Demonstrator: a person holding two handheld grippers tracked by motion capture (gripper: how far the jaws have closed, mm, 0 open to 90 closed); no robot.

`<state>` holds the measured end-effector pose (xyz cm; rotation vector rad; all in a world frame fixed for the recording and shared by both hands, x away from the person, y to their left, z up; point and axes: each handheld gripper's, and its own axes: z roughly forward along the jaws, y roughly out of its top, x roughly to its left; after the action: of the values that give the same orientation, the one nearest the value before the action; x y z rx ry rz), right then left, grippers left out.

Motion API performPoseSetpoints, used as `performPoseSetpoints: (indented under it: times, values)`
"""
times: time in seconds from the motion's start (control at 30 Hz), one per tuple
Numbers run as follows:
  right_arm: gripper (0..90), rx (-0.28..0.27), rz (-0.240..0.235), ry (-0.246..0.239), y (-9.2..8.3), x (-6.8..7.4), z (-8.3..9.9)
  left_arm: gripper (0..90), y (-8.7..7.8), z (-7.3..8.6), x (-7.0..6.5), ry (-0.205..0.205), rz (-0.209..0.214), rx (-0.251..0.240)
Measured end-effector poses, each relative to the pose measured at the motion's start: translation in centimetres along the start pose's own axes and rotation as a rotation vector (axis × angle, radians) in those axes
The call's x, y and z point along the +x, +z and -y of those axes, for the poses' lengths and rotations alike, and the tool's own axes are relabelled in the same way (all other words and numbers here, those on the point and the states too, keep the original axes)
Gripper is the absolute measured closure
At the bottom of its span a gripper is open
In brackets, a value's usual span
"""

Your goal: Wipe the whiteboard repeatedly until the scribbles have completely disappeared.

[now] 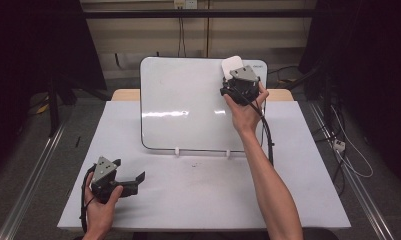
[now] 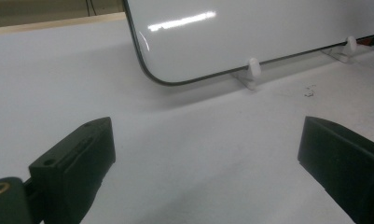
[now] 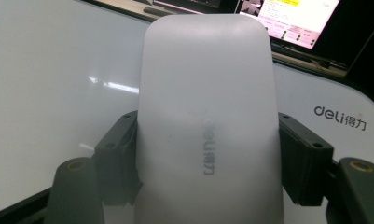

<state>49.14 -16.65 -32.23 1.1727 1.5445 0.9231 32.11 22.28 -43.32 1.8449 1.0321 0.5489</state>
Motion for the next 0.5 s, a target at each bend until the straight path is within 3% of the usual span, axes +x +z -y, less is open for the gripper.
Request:
performPoseSetpoints:
  times: [0.13,0.37,0.5]
  values:
    - [31.4,0.002,-0.003,0.016,0.3,0.8,-0.1,3.9,-0.1,0.0,0.0,0.006,-0.001,0.0]
    - [31.3,-0.007,-0.039,-0.022,0.6,3.7,-0.5,3.9,-0.1,0.0,0.0,0.002,0.001,-0.004]
    - [31.3,-0.014,-0.075,-0.066,0.7,6.2,-0.6,3.9,0.0,0.0,0.0,0.002,0.003,-0.005]
